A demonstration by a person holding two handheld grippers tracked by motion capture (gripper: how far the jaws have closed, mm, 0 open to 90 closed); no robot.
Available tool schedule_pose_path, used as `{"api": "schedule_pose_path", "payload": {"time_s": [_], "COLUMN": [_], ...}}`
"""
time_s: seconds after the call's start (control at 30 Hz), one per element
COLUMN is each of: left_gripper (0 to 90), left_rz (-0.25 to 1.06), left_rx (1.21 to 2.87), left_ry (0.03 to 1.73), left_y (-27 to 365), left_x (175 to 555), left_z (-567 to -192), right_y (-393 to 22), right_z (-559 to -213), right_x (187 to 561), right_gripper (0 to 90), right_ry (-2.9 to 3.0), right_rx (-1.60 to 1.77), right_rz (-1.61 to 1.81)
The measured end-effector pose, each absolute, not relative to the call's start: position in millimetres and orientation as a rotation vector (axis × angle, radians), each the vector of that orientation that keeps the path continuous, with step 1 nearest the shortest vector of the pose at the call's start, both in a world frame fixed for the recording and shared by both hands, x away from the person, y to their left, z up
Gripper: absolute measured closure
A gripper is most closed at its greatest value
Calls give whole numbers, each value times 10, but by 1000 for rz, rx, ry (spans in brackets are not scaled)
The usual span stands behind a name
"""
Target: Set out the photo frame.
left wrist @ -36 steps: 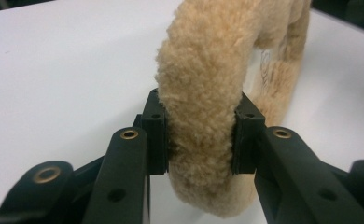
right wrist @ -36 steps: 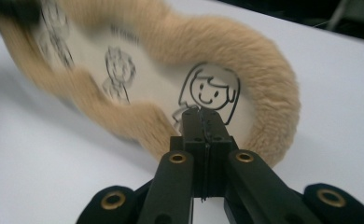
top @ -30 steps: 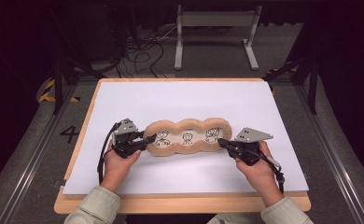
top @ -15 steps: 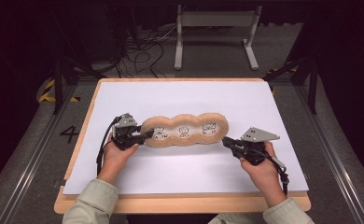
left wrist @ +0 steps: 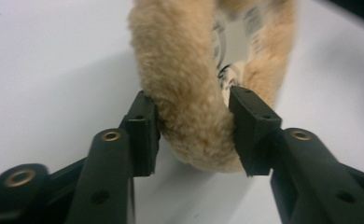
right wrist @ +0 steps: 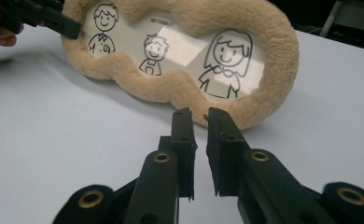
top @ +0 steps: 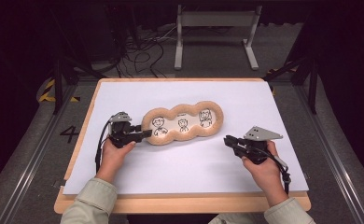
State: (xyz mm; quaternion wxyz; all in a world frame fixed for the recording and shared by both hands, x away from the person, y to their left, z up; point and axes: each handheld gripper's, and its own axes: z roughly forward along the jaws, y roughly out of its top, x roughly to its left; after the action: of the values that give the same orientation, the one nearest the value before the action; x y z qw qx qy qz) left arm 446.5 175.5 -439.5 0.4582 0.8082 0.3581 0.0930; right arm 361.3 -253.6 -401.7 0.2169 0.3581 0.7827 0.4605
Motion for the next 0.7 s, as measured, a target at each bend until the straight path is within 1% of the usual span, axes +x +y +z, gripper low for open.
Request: {"api": "schedule_pose_path", "payload": {"time_s": [0.07,0.1,0.2,0.27,0.33,0.37,0.43,0.47,0.5,0.53,0.63,0.67,0.7], "left_gripper": [662,672,674,675,675,675,675,676,676,676,676,676,675], "left_rz": [239,314,304,293,288,279,259,259,235,220,184,170,170], "left_rx": [2001,2051,2060,2055,2057,2057,2057,2057,2057,2058,2066,2066,2066], "left_ry": [864,818,814,818,823,828,832,832,836,836,840,839,839], "left_y": [1751,1698,1699,1705,1703,1704,1714,1714,1723,1728,1733,1737,1737], "left_x": [4457,4406,4398,4403,4402,4401,4410,4410,4414,4421,4428,4432,4432], "left_z": [-4389,-4366,-4357,-4363,-4357,-4355,-4353,-4353,-4352,-4350,-4337,-4335,-4335], "right_y": [-2536,-2542,-2571,-2609,-2654,-2654,-2720,-2720,-2725,-2709,-2631,-2630,-2629], "right_z": [-4017,-4016,-4012,-4022,-4032,-4032,-4056,-4056,-4081,-4126,-4262,-4283,-4297], "right_x": [3612,3616,3629,3641,3655,3655,3734,3734,3780,3843,4016,4056,4082], "right_gripper": [805,802,778,728,650,650,499,499,476,434,475,532,618], "right_ry": [2169,2166,2151,2138,2110,2110,2051,2051,2071,2111,2181,2191,2213], "right_rx": [992,992,1008,1024,1034,1034,1038,1038,1047,1047,1021,1036,1052], "right_rz": [1274,1274,1281,1273,1248,1248,1208,1208,1217,1227,1209,1238,1288]}}
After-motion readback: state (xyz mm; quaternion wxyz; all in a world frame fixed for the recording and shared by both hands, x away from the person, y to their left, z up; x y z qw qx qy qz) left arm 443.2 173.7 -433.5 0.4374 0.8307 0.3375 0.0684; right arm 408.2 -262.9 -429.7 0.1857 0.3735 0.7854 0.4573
